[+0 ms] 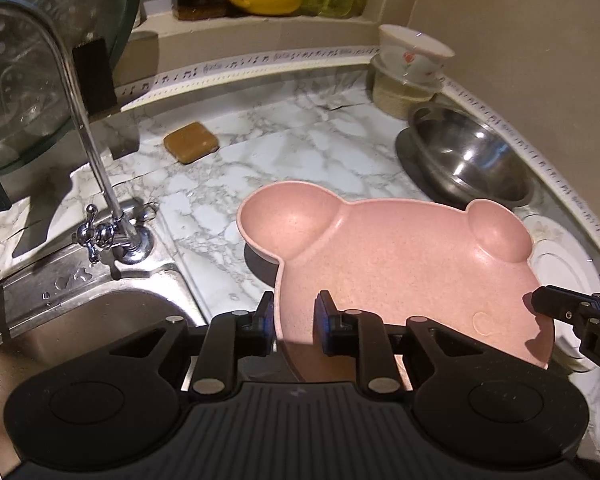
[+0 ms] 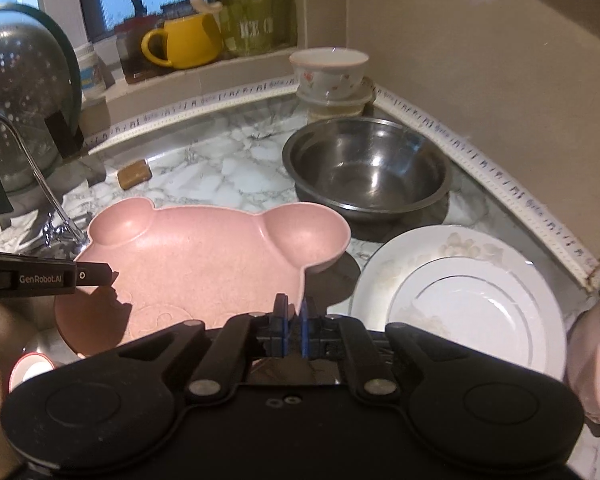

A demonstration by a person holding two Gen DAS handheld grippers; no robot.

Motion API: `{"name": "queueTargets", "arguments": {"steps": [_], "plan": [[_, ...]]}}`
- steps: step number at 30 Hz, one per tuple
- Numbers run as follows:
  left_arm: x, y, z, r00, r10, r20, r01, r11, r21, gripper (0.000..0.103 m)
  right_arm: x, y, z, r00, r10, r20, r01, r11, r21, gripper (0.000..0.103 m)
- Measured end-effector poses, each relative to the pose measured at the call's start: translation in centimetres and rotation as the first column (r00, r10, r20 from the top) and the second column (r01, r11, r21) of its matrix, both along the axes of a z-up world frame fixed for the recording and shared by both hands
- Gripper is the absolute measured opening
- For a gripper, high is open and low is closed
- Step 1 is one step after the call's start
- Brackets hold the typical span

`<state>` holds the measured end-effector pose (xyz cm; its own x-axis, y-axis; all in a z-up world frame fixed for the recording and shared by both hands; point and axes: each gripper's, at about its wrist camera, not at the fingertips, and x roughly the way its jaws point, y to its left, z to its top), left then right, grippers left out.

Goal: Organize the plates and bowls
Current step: 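Close both grippers on the pink bear plate rim and lift it, then carry the pink bear plate with both grippers over the white plates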

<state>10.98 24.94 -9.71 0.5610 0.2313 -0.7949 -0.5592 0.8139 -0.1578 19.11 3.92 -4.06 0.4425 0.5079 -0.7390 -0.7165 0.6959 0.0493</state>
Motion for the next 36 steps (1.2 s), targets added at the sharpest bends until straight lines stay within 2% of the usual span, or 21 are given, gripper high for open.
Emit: {"name": "queueTargets", "arguments": {"steps": [6, 14, 26, 36], "plan": [[0.1, -2.2, 1.8, 0.998, -0.046, 0.035, 0.046, 0.999, 0.0, 0.021, -0.1, -3.0, 1.7, 0.999, -0.047, 0.006, 0.047, 0.998, 0.041, 0.007], [2.4, -6.2, 3.0, 0.986, -0.151, 0.066, 0.15, 0.989, 0.018, 0.021, 0.3, -8.1, 3.0, 0.99, -0.142, 0.025, 0.139, 0.987, 0.078, 0.007], [7.8, -12.4, 2.6, 0.957, -0.28, 0.074, 0.275, 0.959, 0.068, 0.021, 3.1, -14.0, 2.2, 0.961, -0.267, 0.068, 0.263, 0.963, 0.064, 0.007], [11.1, -15.0, 0.5, 0.955, -0.295, 0.031, 0.292, 0.952, 0.089, 0.021, 5.9, -15.3, 0.6, 0.966, -0.237, 0.107, 0.238, 0.971, 0.006, 0.007]]}}
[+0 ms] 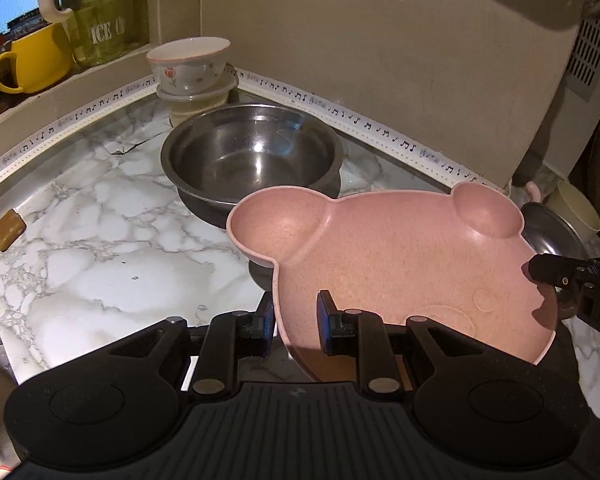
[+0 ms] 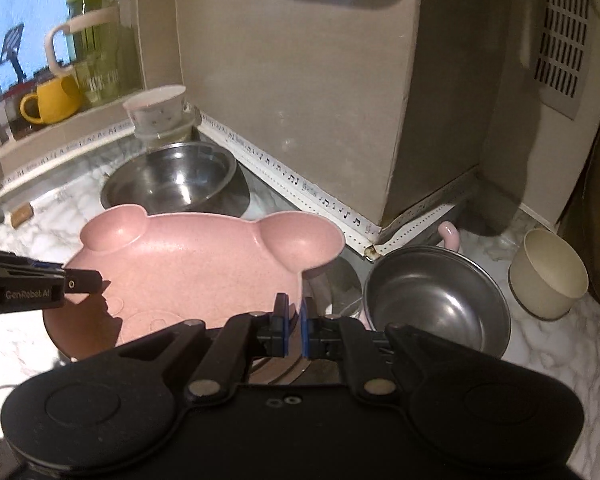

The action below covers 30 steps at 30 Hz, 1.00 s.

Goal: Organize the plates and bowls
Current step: 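Carry the pink bear plate with both grippers over the white plates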

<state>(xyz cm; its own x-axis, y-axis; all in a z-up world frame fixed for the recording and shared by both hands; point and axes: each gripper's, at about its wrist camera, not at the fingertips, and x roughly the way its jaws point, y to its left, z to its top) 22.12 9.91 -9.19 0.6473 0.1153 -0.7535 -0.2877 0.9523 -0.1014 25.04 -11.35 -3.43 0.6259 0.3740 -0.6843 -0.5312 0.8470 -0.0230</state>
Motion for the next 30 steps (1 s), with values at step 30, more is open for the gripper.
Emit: {"name": "queueTargets", "arguments": {"steps": [30], "plan": [[1.2, -2.0, -2.2, 0.997, -0.045, -0.062, 0.046, 0.999, 0.015, 0.021, 2.3, 2.0, -3.0, 1.0, -0.02, 0.011, 0.021, 0.986, -0.164, 0.017]]}}
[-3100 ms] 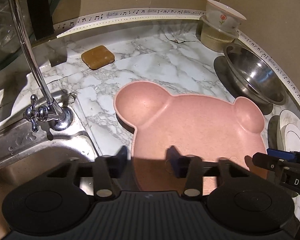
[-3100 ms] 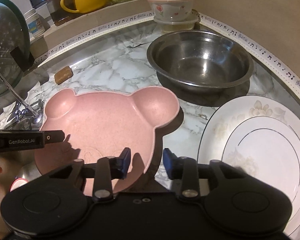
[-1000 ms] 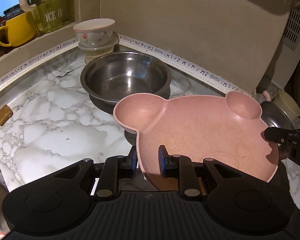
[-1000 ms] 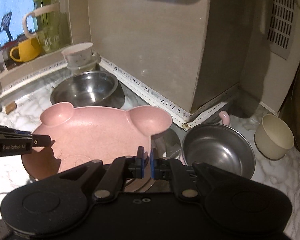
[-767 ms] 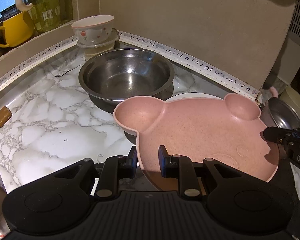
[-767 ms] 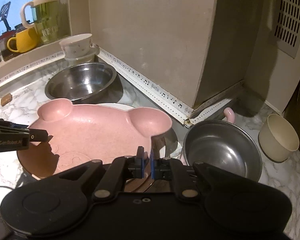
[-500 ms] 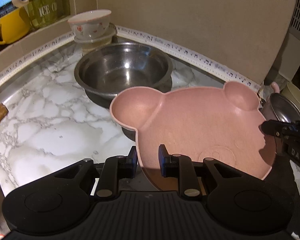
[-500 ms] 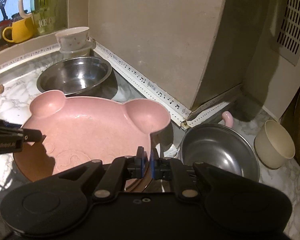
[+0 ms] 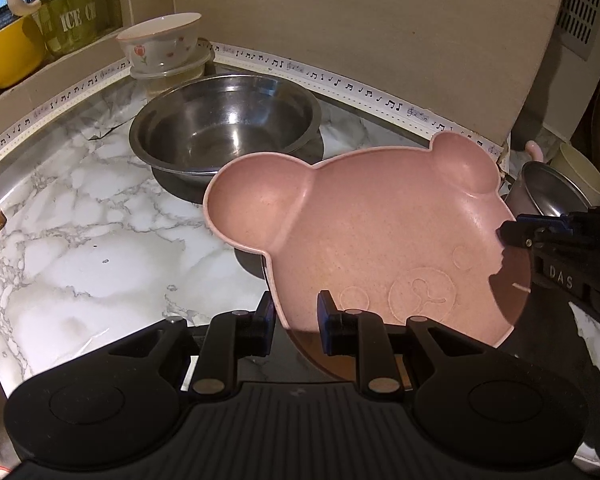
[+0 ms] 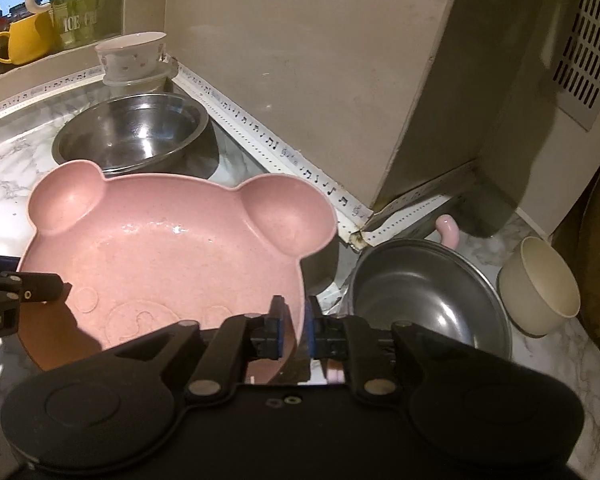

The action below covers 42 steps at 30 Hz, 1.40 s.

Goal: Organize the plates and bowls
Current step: 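Carry the pink bear plate with both grippers over the white plates, then lower the pink bear plate onto the white plates and open both grippers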

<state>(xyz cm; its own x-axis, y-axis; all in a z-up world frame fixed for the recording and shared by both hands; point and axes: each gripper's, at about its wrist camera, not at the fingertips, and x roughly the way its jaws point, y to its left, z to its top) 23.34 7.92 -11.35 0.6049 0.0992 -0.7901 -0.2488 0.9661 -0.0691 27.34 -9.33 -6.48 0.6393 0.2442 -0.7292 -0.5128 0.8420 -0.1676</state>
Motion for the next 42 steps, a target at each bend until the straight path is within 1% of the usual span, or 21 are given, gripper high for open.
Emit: {"name": "queueTargets", "arguments": {"steps": [5, 8, 12, 14, 17, 21, 25, 31, 36, 38, 40, 41, 42], "plan": [[0.0, 0.4, 0.0, 1.0, 0.009, -0.001, -0.009, 1.0, -0.024, 0.021, -0.3, 0.2, 0.0, 1.0, 0.0, -0.005, 0.0, 1.0, 0.003, 0.021], [-0.2, 0.5, 0.1, 1.0, 0.011, 0.002, -0.011, 0.999, -0.036, 0.021, -0.4, -0.1, 0.3, 1.0, -0.007, -0.017, 0.007, 1.0, 0.022, 0.023], [-0.4, 0.5, 0.2, 1.0, 0.009, 0.011, -0.008, 0.999, -0.045, 0.021, -1.0, -0.4, 0.9, 1.0, 0.005, -0.021, -0.003, 0.999, 0.053, 0.03], [-0.5, 0.5, 0.3, 1.0, 0.007, 0.016, -0.007, 0.999, -0.051, 0.021, -1.4, -0.5, 1.1, 1.0, 0.007, -0.018, -0.006, 0.998, 0.062, 0.032], [-0.8, 0.5, 0.5, 1.0, 0.005, 0.02, -0.004, 0.999, -0.05, 0.023, -1.7, -0.7, 1.5, 1.0, 0.007, -0.021, -0.005, 0.996, 0.084, 0.033], [-1.2, 0.6, 0.8, 1.0, 0.0, 0.024, 0.002, 0.998, -0.063, 0.028, -2.2, -1.3, 2.0, 0.999, 0.006, -0.041, -0.001, 0.993, 0.118, 0.034], [-1.8, 0.5, 1.4, 0.999, -0.008, 0.04, 0.01, 0.999, -0.051, 0.028, -2.6, -1.6, 2.5, 0.999, 0.007, -0.054, 0.0, 0.99, 0.14, 0.035], [-2.4, -0.1, 2.8, 0.997, -0.032, 0.073, 0.035, 0.998, -0.049, 0.029, -3.5, -1.6, 3.6, 0.999, 0.026, -0.046, -0.018, 0.987, 0.161, 0.037], [-3.0, -0.5, 3.6, 0.995, -0.047, 0.091, 0.051, 0.998, -0.047, 0.03, -4.3, -1.8, 4.5, 0.998, 0.042, -0.042, -0.034, 0.983, 0.182, 0.042], [-3.2, -0.5, 3.8, 0.994, -0.047, 0.094, 0.052, 0.997, -0.05, 0.035, -4.6, -1.9, 4.9, 0.998, 0.052, -0.038, -0.044, 0.981, 0.189, 0.044], [-3.5, -0.5, 4.2, 0.993, -0.046, 0.106, 0.051, 0.998, -0.043, 0.06, -4.8, -1.9, 5.3, 0.998, 0.059, -0.032, -0.052, 0.98, 0.194, 0.046], [-3.7, -0.6, 4.4, 0.992, -0.045, 0.118, 0.049, 0.998, -0.032, 0.063, -4.9, -1.8, 5.5, 0.998, 0.063, -0.029, -0.056, 0.979, 0.195, 0.047], [-3.8, -0.6, 4.7, 0.99, -0.047, 0.13, 0.05, 0.999, -0.02, 0.064, -5.1, -1.9, 5.6, 0.997, 0.066, -0.027, -0.06, 0.979, 0.197, 0.049]]}}
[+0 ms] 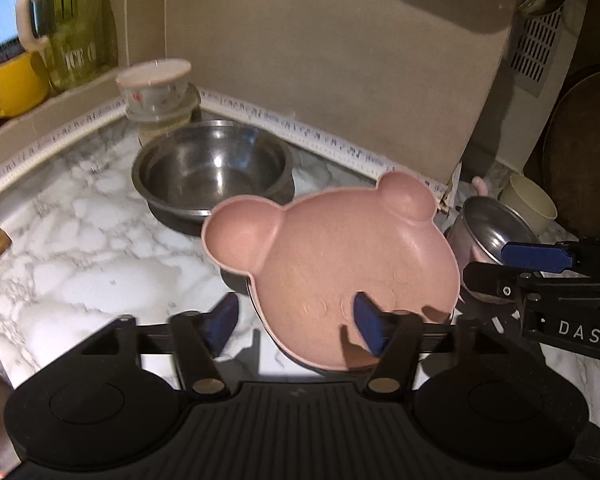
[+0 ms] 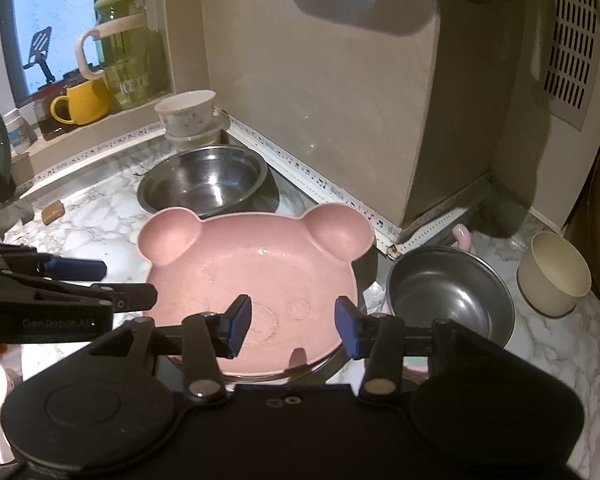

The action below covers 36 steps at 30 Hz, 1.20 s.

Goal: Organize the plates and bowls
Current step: 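Lower the pink bear plate onto the white plates and open both grippers, then move both grippers to the rim of the large steel bowl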

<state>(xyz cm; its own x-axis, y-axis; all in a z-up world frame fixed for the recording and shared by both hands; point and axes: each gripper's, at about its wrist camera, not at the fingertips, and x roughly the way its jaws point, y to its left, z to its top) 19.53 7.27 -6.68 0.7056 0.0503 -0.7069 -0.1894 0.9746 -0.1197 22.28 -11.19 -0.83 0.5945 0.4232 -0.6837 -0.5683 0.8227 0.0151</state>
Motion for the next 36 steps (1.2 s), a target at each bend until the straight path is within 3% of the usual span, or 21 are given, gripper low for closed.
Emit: {"name": "queueTargets", "arguments": {"steps": [5, 9, 19, 23, 29, 36], "plan": [[-0.1, 0.5, 1.1, 1.0, -0.002, 0.016, 0.002, 1.0, -0.009, 0.065, 0.2, 0.5, 1.1, 1.0, 0.026, -0.005, -0.026, 1.0, 0.014, 0.055], [-0.1, 1.5, 2.0, 0.999, 0.019, 0.038, -0.018, 1.0, -0.013, 0.077, 0.7, 1.4, 2.0, 0.998, 0.053, -0.017, -0.052, 0.998, 0.03, 0.065], [1.3, 6.0, 4.6, 0.988, 0.116, 0.104, -0.117, 0.993, 0.001, 0.078, 4.2, 5.2, 4.1, 0.995, 0.094, -0.015, -0.093, 0.994, 0.049, 0.08], [2.7, 8.0, 5.1, 0.985, 0.132, 0.114, -0.133, 0.991, 0.007, 0.08, 6.6, 7.1, 3.8, 0.994, 0.09, -0.054, -0.087, 0.995, 0.055, 0.082], [5.5, 11.0, 4.3, 0.972, 0.212, 0.102, -0.213, 0.977, 0.0, 0.089, 9.7, 9.7, 2.7, 0.996, 0.05, -0.079, -0.044, 0.997, 0.071, 0.094], [9.3, 14.4, 2.2, 0.963, 0.266, 0.036, -0.266, 0.964, 0.019, 0.089, 12.7, 12.8, 0.4, 0.993, 0.008, -0.114, -0.003, 0.999, 0.05, 0.095]]}}
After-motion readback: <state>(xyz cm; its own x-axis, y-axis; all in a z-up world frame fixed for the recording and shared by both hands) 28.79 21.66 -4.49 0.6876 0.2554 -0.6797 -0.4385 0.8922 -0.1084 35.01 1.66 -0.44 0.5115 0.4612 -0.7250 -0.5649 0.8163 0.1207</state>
